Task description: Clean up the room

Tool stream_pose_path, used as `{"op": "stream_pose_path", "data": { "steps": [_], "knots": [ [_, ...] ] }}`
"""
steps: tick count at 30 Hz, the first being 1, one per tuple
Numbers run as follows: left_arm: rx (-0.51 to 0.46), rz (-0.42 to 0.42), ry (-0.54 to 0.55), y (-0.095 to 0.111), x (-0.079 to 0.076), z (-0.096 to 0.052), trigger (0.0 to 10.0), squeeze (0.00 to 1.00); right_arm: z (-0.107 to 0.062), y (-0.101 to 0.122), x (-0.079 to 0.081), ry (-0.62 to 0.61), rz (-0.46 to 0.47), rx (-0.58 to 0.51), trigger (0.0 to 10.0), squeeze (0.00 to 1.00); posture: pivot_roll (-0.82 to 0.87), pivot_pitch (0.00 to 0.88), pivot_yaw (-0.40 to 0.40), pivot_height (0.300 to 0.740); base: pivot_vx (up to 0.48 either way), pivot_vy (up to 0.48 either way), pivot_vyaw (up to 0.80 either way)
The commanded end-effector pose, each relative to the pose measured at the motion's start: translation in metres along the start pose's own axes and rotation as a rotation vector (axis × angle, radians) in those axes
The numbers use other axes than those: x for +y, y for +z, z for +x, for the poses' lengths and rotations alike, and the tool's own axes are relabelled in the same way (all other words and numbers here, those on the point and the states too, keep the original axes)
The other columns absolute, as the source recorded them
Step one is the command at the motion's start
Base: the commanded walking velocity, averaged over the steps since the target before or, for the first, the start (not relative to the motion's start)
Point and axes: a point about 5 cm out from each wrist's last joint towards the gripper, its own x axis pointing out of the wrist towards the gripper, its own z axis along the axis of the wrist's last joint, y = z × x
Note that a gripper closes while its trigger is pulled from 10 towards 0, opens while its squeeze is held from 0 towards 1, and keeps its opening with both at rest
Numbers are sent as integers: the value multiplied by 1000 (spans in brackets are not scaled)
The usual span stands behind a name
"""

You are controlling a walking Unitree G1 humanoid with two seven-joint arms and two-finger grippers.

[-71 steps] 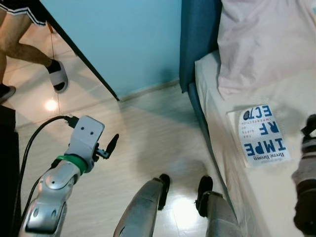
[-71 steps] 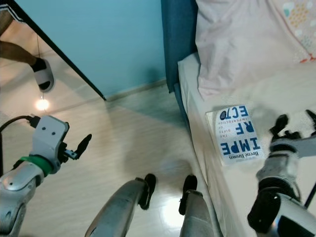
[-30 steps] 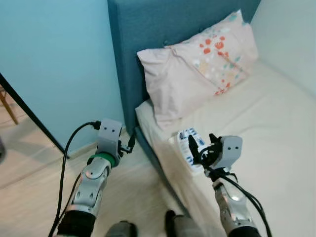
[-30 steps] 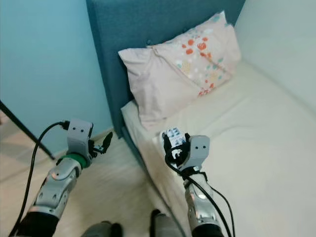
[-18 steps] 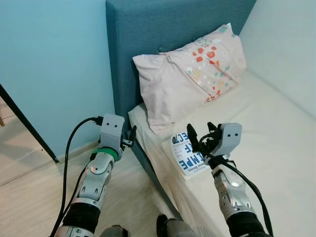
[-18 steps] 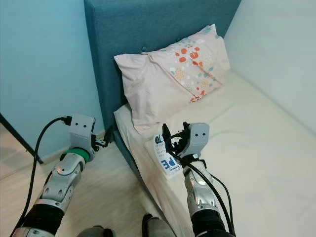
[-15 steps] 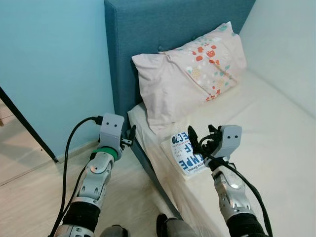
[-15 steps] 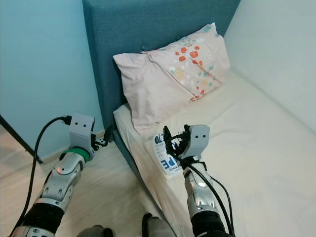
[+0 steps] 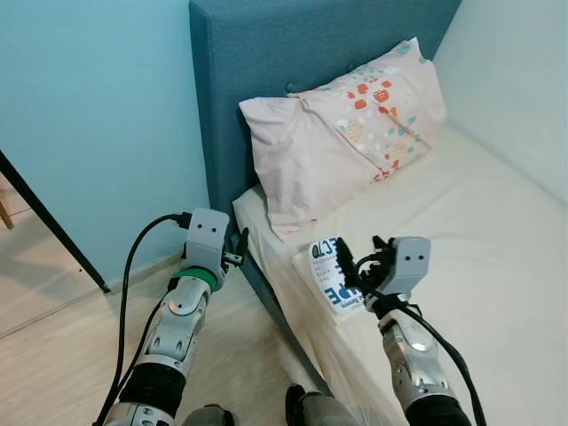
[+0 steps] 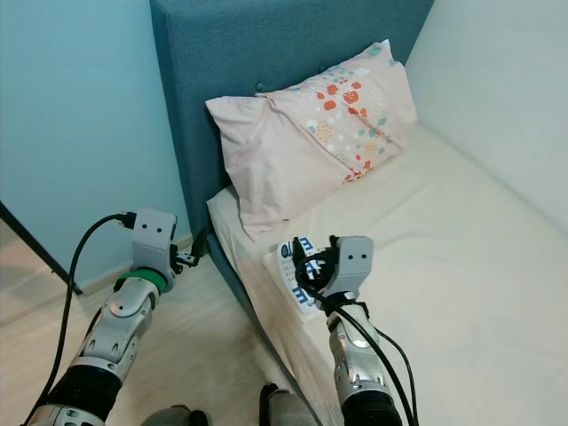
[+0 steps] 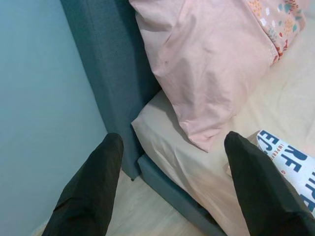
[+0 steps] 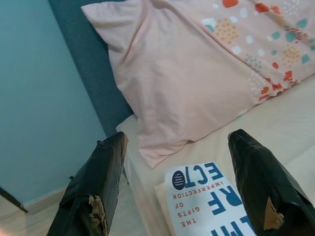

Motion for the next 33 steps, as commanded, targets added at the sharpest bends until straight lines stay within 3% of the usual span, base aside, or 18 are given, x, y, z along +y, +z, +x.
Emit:
{"op": "stream_pose_path", "data": {
  "steps": [1, 33],
  "knots": [
    [9, 6, -12, -3, -4, 0, 10000, 0, -3, -4, -2, -14, 4, 22, 10000, 0, -22, 40, -21, 740, 0, 0, 0],
    [1, 2, -5, -5, -7, -1, 10000, 0, -5, -9, -7, -22, -20, 53, 10000, 0, -22, 49, -25, 740, -288, 0, 0]
  ]
}}
